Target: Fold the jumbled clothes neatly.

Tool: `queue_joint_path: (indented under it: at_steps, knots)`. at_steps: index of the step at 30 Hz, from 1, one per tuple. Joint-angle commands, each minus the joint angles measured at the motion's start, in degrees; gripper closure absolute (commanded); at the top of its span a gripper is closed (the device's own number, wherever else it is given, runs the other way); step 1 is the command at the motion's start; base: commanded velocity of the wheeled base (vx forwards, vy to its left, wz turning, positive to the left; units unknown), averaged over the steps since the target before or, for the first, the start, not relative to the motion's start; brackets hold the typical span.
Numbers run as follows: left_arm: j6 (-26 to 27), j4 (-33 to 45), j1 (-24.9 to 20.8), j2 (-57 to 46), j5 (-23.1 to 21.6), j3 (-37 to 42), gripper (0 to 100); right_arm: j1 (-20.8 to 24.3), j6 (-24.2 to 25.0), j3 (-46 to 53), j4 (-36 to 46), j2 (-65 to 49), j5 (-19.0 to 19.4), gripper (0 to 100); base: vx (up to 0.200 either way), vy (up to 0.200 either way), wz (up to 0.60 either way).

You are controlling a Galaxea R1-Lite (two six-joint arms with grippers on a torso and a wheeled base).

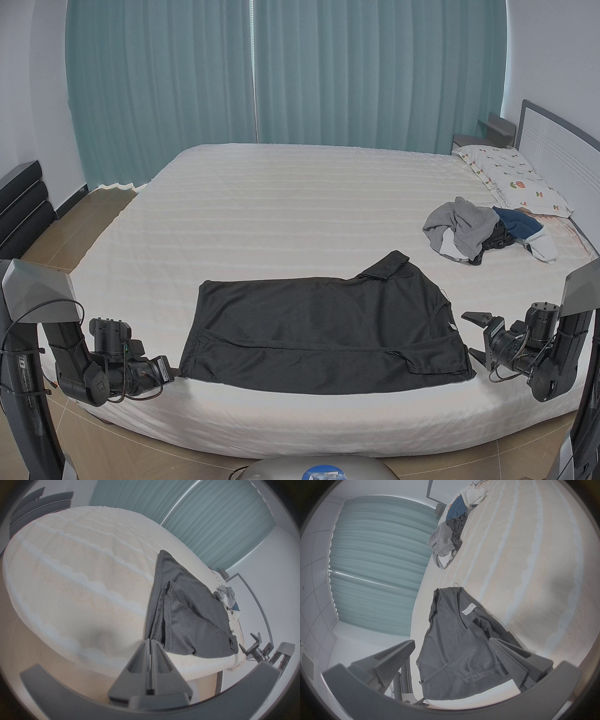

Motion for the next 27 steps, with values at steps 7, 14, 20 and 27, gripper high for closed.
queue_joint_path:
  at_steps: [7,14,20,27]
  knots:
    - [4.5,0.2,0.6,-1.0,0.1,3.7,100,0.0,0.0,0.0,-0.9,0.1,0.0,0,0.0,0.0,0.0]
    - [4.7,0.0,1.0,-0.3,0.2,2.7,100,0.1,0.0,0.1,-0.9,0.2,0.0,0,0.0,0.0,0.0]
    - [3.4,0.0,2.3,-1.6,0.3,0.8,0,0.1,0.0,0.1,-0.9,0.4,0.1,0,0.0,0.0,0.0]
    - [-13.5,1.1,1.8,-6.4,0.3,-8.2,0,1.4,-0.3,0.5,-0.9,1.8,1.3,0,0.0,0.0,0.0]
